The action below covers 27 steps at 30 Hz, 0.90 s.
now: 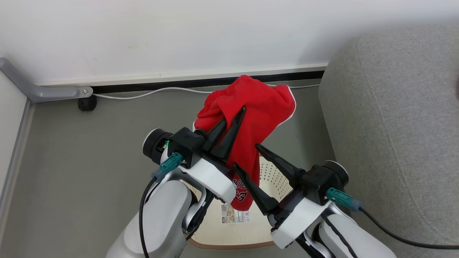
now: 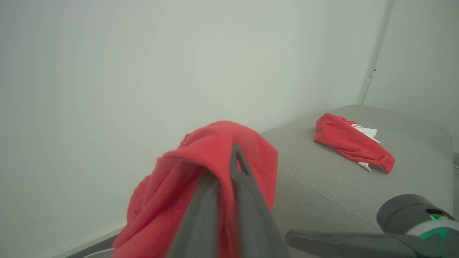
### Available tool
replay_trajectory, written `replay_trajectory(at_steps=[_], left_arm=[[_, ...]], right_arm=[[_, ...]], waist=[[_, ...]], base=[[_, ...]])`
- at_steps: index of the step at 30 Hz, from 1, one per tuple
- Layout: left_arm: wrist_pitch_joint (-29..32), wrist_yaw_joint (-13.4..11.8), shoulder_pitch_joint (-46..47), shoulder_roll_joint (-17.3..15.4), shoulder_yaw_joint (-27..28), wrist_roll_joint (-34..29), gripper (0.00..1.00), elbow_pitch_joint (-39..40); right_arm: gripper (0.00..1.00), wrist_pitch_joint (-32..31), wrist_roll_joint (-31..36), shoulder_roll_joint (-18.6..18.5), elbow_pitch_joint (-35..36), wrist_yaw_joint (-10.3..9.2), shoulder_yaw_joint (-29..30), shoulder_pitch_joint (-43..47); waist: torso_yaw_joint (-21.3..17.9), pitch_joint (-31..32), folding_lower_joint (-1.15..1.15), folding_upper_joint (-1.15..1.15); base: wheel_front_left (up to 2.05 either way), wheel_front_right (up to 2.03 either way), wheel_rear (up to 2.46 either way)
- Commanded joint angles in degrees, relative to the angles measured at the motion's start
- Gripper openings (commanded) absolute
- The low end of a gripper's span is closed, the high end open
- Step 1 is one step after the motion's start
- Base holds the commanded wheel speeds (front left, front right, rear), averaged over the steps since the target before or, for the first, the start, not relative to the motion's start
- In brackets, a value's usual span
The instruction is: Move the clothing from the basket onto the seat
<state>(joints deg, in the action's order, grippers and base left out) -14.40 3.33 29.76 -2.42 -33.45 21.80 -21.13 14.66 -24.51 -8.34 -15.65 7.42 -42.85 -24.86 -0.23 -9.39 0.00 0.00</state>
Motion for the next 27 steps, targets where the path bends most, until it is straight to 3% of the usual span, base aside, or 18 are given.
replay_trajectory(at_steps=[1, 13, 18, 27], left_arm=[[-0.6, -0.4, 1.5, -0.5, 1.5, 0.7, 0.00, 1.8], [-0.6, -1.0, 2.1, -0.5, -1.1, 2.0, 0.00, 2.7], [-0.6, -1.1, 2.2, -0.5, -2.4, 2.7, 0.00, 2.6], [-0.6, -1.0, 1.4, -0.5, -3.4, 3.4, 0.00, 2.3]], right_arm=[[1.00, 0.3, 0.4, 0.8, 0.9, 0.07, -0.4, -0.9], [1.00, 0.3, 5.5, 4.5, -6.9, 0.07, -1.4, -4.8], [1.00, 0.3, 7.3, 5.1, -10.5, 0.07, 1.2, -6.0], [1.00, 0.3, 6.2, 5.4, -16.2, 0.07, 3.2, -8.1]], waist=[[0.1, 0.0, 0.00, 0.00], [1.4, -0.9, 0.00, 0.00], [1.9, -1.0, 0.00, 0.00], [1.7, -0.7, 0.00, 0.00]], base=[[0.00, 0.00, 0.00], [0.00, 0.00, 0.00], [0.00, 0.00, 0.00], [0.00, 0.00, 0.00]])
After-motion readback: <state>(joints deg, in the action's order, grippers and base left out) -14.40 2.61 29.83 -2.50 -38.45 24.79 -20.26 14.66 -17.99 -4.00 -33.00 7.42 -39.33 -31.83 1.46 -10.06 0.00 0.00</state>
